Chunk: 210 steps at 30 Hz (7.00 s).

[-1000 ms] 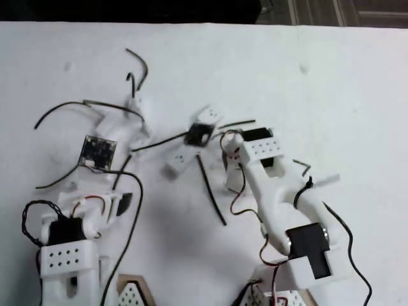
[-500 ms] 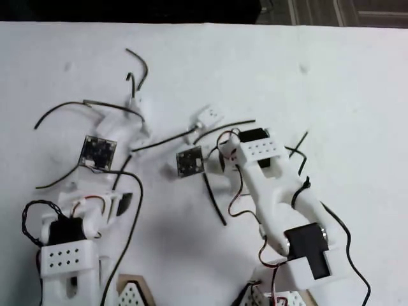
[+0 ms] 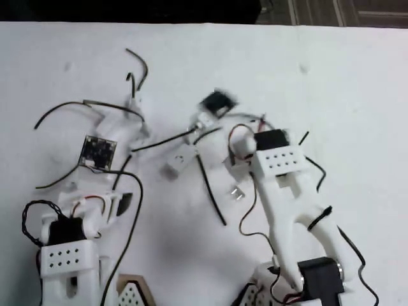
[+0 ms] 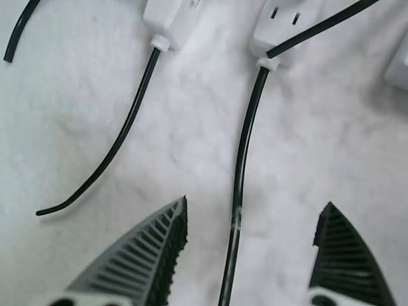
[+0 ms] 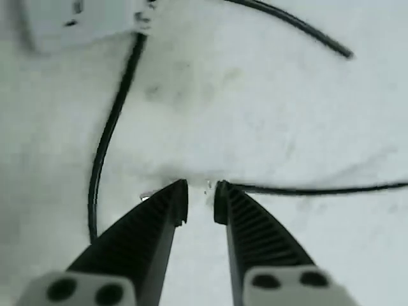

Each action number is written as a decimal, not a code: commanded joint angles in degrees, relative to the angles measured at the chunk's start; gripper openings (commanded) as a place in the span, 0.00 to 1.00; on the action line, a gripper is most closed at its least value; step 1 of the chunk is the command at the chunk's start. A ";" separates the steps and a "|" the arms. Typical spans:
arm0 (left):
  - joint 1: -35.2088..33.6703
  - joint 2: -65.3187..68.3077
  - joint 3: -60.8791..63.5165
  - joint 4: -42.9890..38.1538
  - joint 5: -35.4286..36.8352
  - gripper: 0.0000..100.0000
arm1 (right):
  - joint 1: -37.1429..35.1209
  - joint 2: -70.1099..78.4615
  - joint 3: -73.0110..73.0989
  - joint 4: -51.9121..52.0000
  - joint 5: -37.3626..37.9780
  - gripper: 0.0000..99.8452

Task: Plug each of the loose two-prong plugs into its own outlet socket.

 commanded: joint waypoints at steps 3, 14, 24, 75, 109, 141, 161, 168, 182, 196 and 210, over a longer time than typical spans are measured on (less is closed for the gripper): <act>-0.40 -0.84 -0.18 -0.97 0.18 0.32 | 3.91 4.44 -2.37 3.03 -22.86 0.16; -0.40 -0.84 -0.18 -0.97 0.18 0.32 | 2.59 20.26 -2.73 3.21 -29.36 0.18; -0.40 -0.84 -0.18 -0.97 0.18 0.32 | -2.77 23.34 -5.54 -1.63 -37.71 0.17; -0.40 -0.84 -0.18 -0.88 0.18 0.32 | -4.35 46.81 -32.62 16.84 -56.53 0.35; -0.40 -0.84 -0.18 -0.79 0.18 0.32 | 11.82 25.71 -20.31 31.08 -27.96 0.01; -0.40 -0.92 0.44 -1.14 0.18 0.32 | 15.25 58.77 -69.80 11.65 -2.46 0.02; -0.40 -0.92 0.44 -1.14 0.18 0.32 | 12.44 43.91 -57.14 31.69 -11.69 0.02; -0.40 -0.92 0.44 -1.14 0.18 0.32 | 8.13 32.75 -38.86 31.52 -11.78 0.02; -0.40 -0.92 0.35 -1.14 0.18 0.32 | 7.25 19.21 -25.49 31.52 -16.09 0.02; -0.40 -0.92 0.35 -1.23 0.18 0.32 | 1.19 20.70 -23.12 25.01 -28.31 0.17; -0.40 -0.92 0.35 -1.23 0.18 0.32 | -2.77 36.44 -25.76 19.82 -33.85 0.13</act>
